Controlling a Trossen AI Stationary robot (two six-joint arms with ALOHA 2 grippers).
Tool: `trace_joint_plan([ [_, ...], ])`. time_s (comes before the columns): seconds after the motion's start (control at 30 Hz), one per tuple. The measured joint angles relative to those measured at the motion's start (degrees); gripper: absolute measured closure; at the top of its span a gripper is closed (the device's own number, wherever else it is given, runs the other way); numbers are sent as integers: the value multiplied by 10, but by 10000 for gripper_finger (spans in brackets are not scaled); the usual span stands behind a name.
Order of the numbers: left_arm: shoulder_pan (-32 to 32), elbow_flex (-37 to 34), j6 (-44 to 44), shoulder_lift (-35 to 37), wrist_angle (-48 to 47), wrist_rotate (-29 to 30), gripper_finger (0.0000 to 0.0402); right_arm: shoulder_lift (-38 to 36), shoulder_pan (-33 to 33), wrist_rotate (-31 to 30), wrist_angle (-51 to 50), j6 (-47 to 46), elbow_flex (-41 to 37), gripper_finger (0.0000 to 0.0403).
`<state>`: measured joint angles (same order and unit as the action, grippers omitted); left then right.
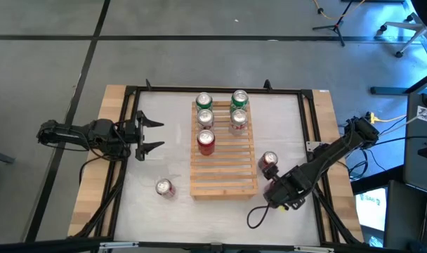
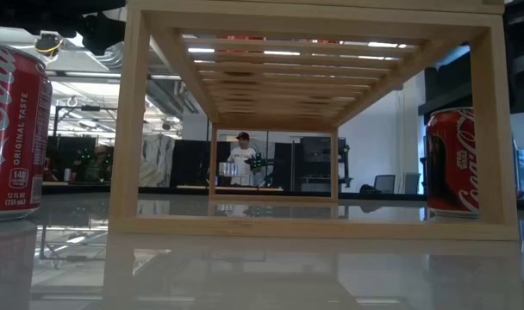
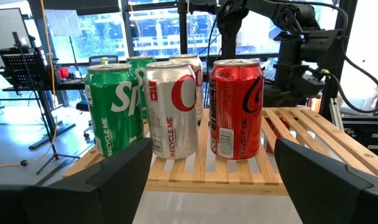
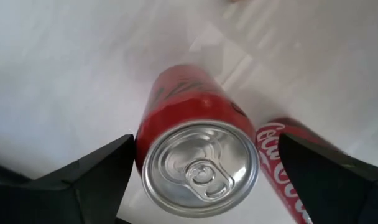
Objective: Place canned beverage on shelf
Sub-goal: Put the red and black soda can on the shelf aligned with the red and black soda can
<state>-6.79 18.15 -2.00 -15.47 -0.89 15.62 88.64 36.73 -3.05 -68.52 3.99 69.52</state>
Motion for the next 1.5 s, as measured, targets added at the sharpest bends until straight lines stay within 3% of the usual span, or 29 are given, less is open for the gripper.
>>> trace_joint_plan([
  [0.43, 0, 0, 0, 0, 0, 0, 72, 0, 0, -2, 14, -139, 0, 14],
  [1.13, 0, 0, 0, 0, 0, 0, 72, 0, 0, -24, 36, -489, 0, 14],
  [1.5, 0, 0, 0, 0, 0, 0, 72, 0, 0, -1, 5, -572, 0, 14],
])
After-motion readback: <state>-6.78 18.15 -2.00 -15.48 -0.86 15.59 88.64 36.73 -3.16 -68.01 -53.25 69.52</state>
